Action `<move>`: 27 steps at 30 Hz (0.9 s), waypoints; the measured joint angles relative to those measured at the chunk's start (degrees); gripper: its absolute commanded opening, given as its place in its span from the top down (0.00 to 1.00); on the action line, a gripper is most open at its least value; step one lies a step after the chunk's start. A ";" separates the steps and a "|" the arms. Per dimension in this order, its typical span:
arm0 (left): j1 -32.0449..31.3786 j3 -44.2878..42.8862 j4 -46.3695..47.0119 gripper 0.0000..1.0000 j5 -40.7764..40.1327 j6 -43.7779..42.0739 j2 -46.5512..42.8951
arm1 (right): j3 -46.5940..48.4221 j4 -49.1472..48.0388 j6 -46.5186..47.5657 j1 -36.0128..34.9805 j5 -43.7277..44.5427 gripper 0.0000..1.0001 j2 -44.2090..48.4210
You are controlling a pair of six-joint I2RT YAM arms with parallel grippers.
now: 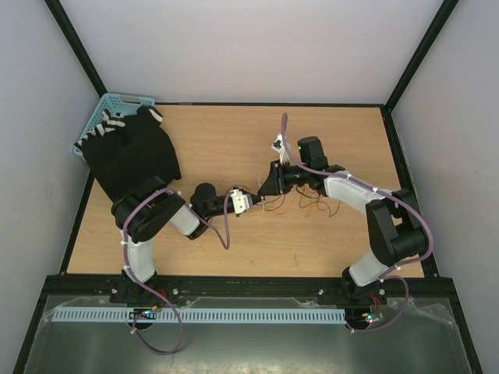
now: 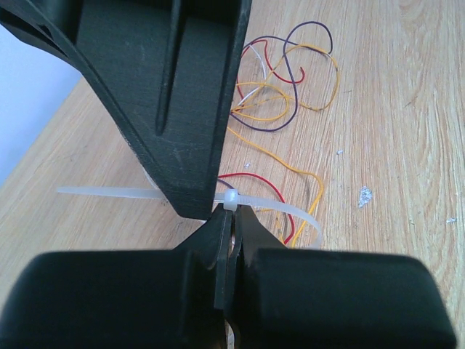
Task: Zip-tie the wires
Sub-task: Tie the cable at the center of the board.
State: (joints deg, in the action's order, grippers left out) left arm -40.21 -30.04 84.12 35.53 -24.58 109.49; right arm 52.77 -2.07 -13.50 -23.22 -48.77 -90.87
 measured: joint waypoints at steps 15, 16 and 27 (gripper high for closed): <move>0.39 -0.37 1.14 1.00 -0.22 0.15 0.00 | 8.35 2.93 -0.26 0.52 0.39 1.00 -2.60; 0.39 -0.44 1.25 1.00 -0.24 0.15 0.00 | 9.20 2.97 -0.42 0.61 0.44 1.00 -2.86; 0.35 -0.55 0.87 0.94 -1.22 0.63 0.00 | 10.45 2.73 -0.85 0.79 0.44 1.00 -3.74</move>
State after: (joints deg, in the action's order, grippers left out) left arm -39.86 -30.59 84.99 34.30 -23.94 109.49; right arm 63.22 0.67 -14.35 -22.44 -48.34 -94.61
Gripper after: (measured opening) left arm 0.001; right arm 0.009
